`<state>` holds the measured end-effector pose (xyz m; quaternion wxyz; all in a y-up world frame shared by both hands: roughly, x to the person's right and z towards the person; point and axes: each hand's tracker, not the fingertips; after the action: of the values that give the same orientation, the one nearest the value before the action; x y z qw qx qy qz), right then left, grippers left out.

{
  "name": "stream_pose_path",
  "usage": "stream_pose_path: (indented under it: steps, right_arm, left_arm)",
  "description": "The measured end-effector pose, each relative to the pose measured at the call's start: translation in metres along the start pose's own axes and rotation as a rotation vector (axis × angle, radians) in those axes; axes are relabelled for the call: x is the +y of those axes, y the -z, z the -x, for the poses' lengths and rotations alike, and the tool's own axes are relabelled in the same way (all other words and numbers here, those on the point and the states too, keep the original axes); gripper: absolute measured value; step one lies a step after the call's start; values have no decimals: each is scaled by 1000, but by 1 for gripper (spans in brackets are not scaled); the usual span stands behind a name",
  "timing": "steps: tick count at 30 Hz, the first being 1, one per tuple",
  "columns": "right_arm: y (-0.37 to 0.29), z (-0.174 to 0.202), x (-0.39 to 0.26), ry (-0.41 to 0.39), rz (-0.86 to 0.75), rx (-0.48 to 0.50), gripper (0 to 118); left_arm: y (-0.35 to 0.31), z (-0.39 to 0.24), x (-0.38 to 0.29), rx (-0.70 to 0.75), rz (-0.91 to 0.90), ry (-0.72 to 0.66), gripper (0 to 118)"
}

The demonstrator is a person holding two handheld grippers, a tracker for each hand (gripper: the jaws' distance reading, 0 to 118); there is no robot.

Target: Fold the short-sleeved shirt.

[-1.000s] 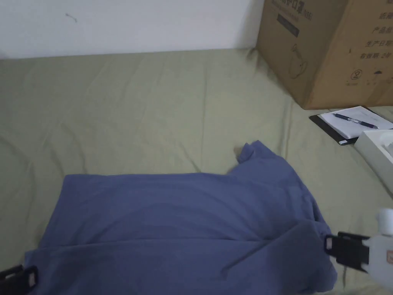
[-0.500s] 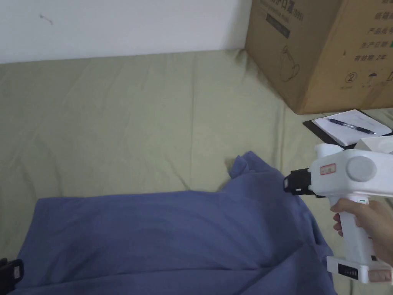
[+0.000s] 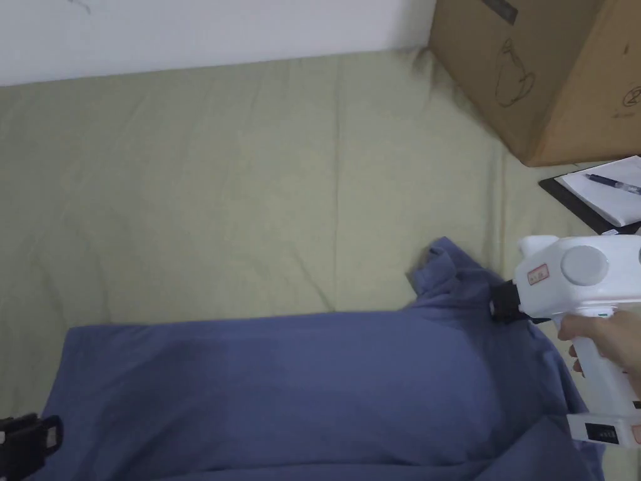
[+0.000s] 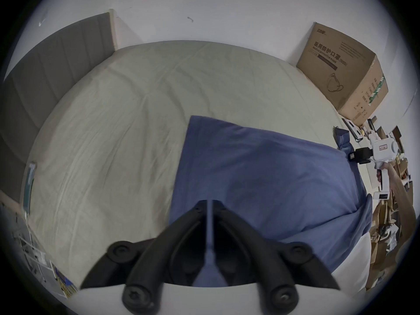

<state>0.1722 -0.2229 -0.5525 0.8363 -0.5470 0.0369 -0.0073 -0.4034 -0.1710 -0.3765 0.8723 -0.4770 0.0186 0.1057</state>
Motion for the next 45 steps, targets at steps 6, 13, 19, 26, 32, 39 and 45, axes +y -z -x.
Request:
stream_pose_path:
  steps: [6,13,19,26,32,39,45]
  right_arm:
    - [1,11,1,-6,4,-9,1]
    - [-5,5,1,74,-10,110,1]
    - [0,20,1,-26,-6,36,1]
    - [-16,22,15,-27,-37,36,1]
    - [-44,26,48,-29,-101,48,1]
    - [-72,40,80,-28,-191,63,1]
    - [-100,42,64,-66,-227,70,1]
  left_arm:
    - [40,-3,55,49,27,77,106]
    - [98,14,98,97,73,26,105]
    - [129,-2,99,142,138,99,88]
    - [110,-1,104,130,98,112,1]
    - [94,11,118,72,93,75,1]
    - [61,21,136,86,15,33,1]
    - [16,20,128,70,-68,53,1]
